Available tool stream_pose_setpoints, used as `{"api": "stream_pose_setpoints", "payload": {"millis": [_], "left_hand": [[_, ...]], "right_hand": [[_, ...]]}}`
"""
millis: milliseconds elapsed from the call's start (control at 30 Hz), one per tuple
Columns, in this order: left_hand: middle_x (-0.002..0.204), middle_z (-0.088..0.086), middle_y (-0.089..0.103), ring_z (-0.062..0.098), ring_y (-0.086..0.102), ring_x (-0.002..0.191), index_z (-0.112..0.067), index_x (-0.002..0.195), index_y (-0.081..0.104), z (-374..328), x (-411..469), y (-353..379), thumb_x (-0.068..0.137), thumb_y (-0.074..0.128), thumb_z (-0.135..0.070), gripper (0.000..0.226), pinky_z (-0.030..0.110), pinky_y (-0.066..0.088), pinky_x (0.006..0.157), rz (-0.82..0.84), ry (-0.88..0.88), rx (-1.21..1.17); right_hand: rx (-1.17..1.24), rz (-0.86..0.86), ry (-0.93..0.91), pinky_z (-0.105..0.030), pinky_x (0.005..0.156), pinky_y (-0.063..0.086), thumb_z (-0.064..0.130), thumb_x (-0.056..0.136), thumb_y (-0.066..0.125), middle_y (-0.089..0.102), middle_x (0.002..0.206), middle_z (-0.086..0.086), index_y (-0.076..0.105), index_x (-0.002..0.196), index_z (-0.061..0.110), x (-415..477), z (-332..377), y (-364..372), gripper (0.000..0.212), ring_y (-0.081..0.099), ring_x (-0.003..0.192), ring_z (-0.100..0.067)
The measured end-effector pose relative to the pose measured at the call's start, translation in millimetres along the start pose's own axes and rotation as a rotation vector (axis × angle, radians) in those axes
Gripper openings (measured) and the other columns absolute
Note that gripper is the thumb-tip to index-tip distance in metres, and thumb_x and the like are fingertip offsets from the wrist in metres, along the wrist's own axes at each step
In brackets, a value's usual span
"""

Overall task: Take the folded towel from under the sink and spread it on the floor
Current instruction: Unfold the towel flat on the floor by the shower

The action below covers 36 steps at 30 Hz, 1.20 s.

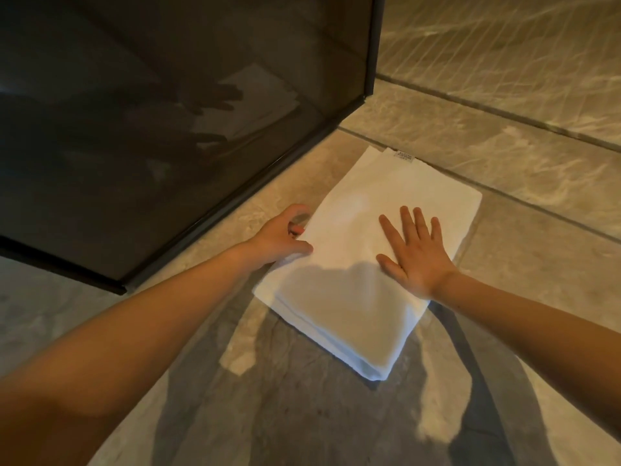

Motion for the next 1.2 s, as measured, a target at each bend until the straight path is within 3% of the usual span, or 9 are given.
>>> {"api": "stream_pose_setpoints", "payload": {"millis": [100, 233, 400, 567, 733, 933, 1067, 1200], "left_hand": [[0.119, 0.01, 0.059, 0.023, 0.058, 0.105, -0.029, 0.142, 0.041, -0.2, -0.6, -0.2, 0.078, 0.076, -0.006, 0.076, 0.03, 0.051, 0.082, 0.037, 0.014, -0.019], [0.106, 0.002, 0.062, 0.015, 0.061, 0.095, -0.034, 0.125, 0.048, 5.2, -3.8, -2.6, 0.077, 0.075, -0.004, 0.062, 0.02, 0.052, 0.066, 0.019, 0.026, -0.046], [0.094, 0.005, 0.066, 0.016, 0.064, 0.08, -0.032, 0.121, 0.051, 16.0, -12.2, -10.0, 0.077, 0.076, -0.005, 0.058, 0.029, 0.056, 0.068, -0.016, 0.051, 0.097], [0.089, 0.003, 0.061, 0.012, 0.057, 0.072, -0.035, 0.116, 0.051, 25.8, -27.0, -12.7, 0.073, 0.081, -0.013, 0.057, 0.015, 0.048, 0.061, -0.028, 0.073, 0.185], [0.1, 0.001, 0.063, 0.019, 0.061, 0.086, -0.028, 0.119, 0.057, 43.7, -55.3, -5.8, 0.071, 0.084, -0.02, 0.056, 0.034, 0.057, 0.075, -0.066, 0.076, 0.177], [0.09, -0.003, 0.063, 0.015, 0.06, 0.079, -0.031, 0.113, 0.057, 53.2, -74.7, -3.3, 0.073, 0.083, -0.017, 0.05, 0.038, 0.056, 0.075, -0.123, 0.049, 0.087], [0.087, 0.005, 0.062, 0.014, 0.056, 0.071, -0.029, 0.118, 0.058, 52.7, -79.4, -6.7, 0.073, 0.084, -0.012, 0.055, 0.041, 0.056, 0.075, -0.106, 0.029, 0.036], [0.095, 0.017, 0.064, 0.019, 0.058, 0.076, -0.022, 0.122, 0.06, 46.6, -82.0, -10.7, 0.074, 0.083, -0.008, 0.054, 0.042, 0.056, 0.078, -0.075, 0.023, -0.011]], "right_hand": [[0.008, -0.001, -0.001, -0.06, 0.117, -0.001, 0.07, 0.082, -0.01, -0.009, 0.162, -0.02, -0.016, 0.154, 0.027, -0.1, -0.3, 0.3, 0.083, -0.01, 0.148, -0.041], [0.02, -0.004, -0.007, -0.059, 0.117, -0.002, 0.07, 0.082, -0.009, -0.009, 0.162, -0.02, -0.014, 0.154, 0.027, -1.0, 0.4, -0.7, 0.084, -0.011, 0.148, -0.04], [0.02, -0.014, -0.006, -0.059, 0.118, -0.002, 0.07, 0.083, -0.008, -0.009, 0.162, -0.019, -0.013, 0.155, 0.028, -1.0, -0.3, -0.3, 0.083, -0.01, 0.148, -0.04], [0.02, -0.021, -0.002, -0.059, 0.118, -0.002, 0.07, 0.085, -0.006, -0.007, 0.163, -0.019, -0.014, 0.154, 0.029, 0.2, -1.1, 1.5, 0.081, -0.01, 0.148, -0.039], [0.001, -0.02, 0.0, -0.058, 0.117, -0.001, 0.07, 0.085, -0.007, -0.005, 0.162, -0.02, -0.014, 0.154, 0.027, 1.3, -1.5, 2.8, 0.082, -0.008, 0.148, -0.04], [-0.018, -0.013, 0.004, -0.058, 0.117, -0.001, 0.07, 0.085, -0.006, -0.005, 0.163, -0.02, -0.015, 0.154, 0.027, 1.5, -2.3, 2.9, 0.082, -0.007, 0.148, -0.04], [-0.019, -0.008, 0.007, -0.057, 0.117, -0.001, 0.069, 0.086, -0.003, -0.005, 0.162, -0.019, -0.014, 0.154, 0.028, 0.7, -1.8, 1.6, 0.081, -0.007, 0.148, -0.04], [-0.024, 0.006, 0.013, -0.057, 0.118, -0.001, 0.068, 0.087, 0.001, -0.007, 0.162, -0.019, -0.014, 0.155, 0.026, -0.9, -1.0, -0.3, 0.08, -0.008, 0.148, -0.04]]}}
Point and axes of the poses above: each hand's wrist, its own x-axis towards the middle knuckle, its own y-axis out of the palm, z = x × y, the point moved 3 cm from there along x, towards the middle knuckle
